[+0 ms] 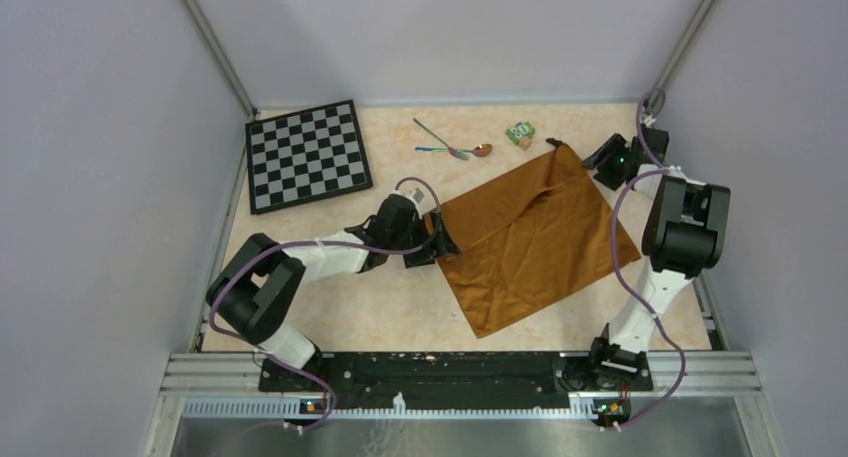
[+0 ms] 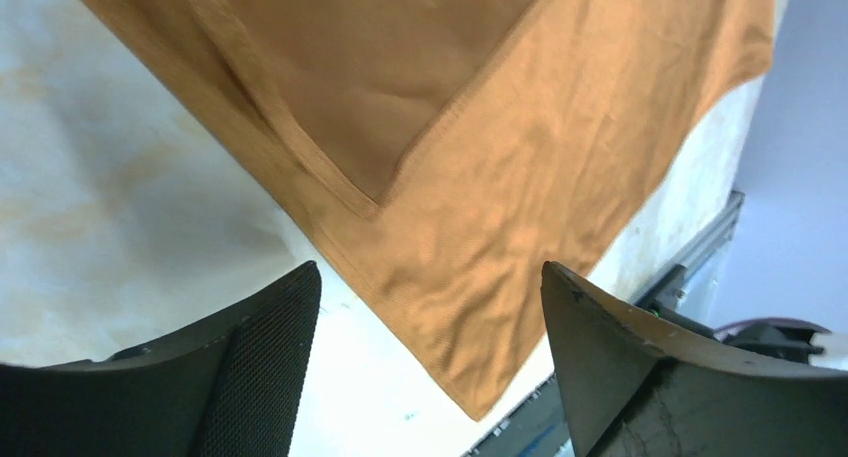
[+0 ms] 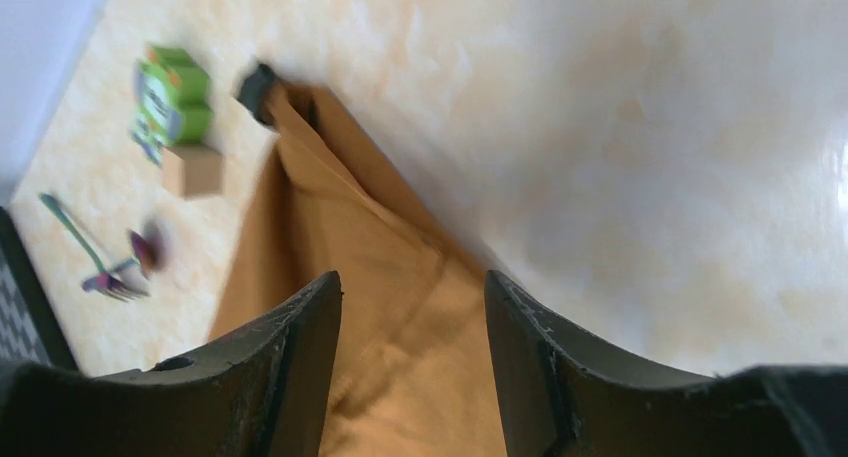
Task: Fold the napkin into a case and place the utensils inside
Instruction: Move the crumpled napkin to the center of the board, then pick up the crumpled napkin from the center of the board.
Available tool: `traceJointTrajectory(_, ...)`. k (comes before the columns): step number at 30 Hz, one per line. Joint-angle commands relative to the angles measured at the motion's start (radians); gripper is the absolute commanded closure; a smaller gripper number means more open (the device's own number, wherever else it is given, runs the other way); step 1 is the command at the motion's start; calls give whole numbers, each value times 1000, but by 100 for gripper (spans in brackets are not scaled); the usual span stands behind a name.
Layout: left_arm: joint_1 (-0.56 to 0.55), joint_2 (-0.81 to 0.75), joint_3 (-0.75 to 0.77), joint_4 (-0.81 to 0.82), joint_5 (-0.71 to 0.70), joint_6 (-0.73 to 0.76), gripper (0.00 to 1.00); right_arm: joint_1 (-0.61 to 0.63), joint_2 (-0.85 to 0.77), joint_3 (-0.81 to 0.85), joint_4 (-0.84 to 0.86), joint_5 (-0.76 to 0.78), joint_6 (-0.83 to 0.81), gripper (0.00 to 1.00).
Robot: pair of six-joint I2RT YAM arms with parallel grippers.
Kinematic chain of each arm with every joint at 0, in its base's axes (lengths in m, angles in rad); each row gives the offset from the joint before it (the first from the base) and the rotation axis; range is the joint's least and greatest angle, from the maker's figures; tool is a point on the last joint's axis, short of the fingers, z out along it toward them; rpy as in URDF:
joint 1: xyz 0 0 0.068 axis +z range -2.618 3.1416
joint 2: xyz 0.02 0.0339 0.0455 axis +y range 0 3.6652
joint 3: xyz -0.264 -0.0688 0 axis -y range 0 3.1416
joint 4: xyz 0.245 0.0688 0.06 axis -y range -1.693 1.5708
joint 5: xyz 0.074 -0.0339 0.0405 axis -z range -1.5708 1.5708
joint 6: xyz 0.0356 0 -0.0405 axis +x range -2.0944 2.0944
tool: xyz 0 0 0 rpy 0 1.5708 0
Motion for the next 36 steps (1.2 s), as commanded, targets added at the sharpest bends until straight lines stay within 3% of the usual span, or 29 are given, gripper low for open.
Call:
traceJointTrajectory(1,-24,-123,5,-62,28,57,10,5,-84,-150,-8,57,28,46)
traceJointTrajectory(7,-8,-243,43,-261,-11,132,1,73,-338,-453,82,12,180,45)
traceJointTrajectory(13,20,-344,31,-369,-24,169,1,364,-631,-636,36,62,306,42)
traceJointTrajectory(15,20,-362,25,-386,15,159,1,398,-691,-660,2,65,304,41)
traceJointTrajectory(19,14,-367,-49,-247,154,118,3,349,-742,-592,-205,223,135,27)
traceJointTrajectory(24,-81,-203,8,-148,236,90,18,121,-732,-536,-213,124,63,27)
traceJointTrajectory(26,-118,-143,31,-120,209,71,23,103,-688,-485,-231,78,50,29)
traceJointTrajectory(30,-133,-49,16,-31,176,20,25,100,-625,-462,-211,22,82,32)
traceJointTrajectory(36,-136,-36,-47,-30,101,-6,30,101,-532,-469,-136,-24,108,49)
